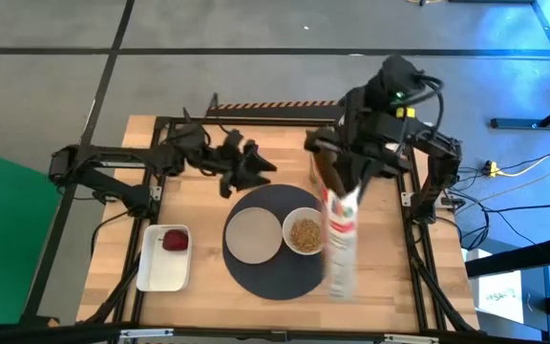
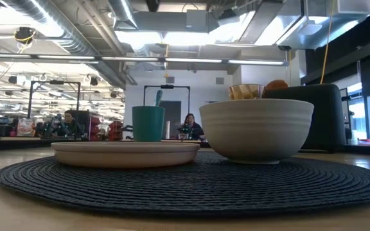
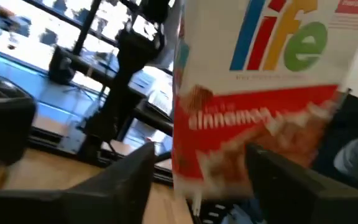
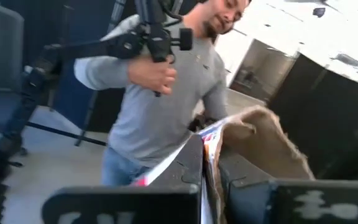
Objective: Arrange a breakfast setting
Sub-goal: Adjust the cereal box
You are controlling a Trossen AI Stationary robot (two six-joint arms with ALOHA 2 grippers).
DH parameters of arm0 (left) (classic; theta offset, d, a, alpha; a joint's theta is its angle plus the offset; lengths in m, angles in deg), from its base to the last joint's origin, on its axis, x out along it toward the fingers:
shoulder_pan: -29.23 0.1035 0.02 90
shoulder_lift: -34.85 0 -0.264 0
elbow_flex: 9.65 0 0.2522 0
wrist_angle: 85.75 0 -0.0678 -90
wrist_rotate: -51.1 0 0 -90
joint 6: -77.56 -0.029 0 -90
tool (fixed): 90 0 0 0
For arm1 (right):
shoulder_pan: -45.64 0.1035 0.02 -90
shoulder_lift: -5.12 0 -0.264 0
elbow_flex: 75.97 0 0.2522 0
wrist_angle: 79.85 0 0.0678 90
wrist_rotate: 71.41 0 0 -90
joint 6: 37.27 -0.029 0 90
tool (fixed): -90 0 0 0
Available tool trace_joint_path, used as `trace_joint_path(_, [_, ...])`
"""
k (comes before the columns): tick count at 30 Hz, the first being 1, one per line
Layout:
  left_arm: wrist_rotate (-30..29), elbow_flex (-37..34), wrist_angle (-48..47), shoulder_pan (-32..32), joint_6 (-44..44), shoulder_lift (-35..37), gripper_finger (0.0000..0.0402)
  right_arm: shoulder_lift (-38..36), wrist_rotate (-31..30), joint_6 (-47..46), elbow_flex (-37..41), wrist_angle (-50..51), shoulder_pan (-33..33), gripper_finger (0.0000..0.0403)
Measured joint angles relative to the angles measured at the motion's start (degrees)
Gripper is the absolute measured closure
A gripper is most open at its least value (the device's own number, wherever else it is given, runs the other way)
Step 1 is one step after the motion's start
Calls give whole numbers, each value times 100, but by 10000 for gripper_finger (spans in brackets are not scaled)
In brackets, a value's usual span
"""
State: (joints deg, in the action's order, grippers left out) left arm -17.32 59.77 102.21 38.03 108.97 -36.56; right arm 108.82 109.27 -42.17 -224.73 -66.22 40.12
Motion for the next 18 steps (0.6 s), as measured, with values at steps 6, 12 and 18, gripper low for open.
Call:
trace_joint_path(6, [303, 0, 1266, -216, 273, -728, 56, -134, -1, -53, 0, -3, 529, 403])
trace_joint_path(12, [374, 361, 2875, -540, 184, -1553, 42, -188, -52, 15, 0, -3, 872, 403])
trace_joint_path(18, [867, 1399, 2808, -739, -737, -2432, 46, -142, -105, 82, 0, 0, 865, 403])
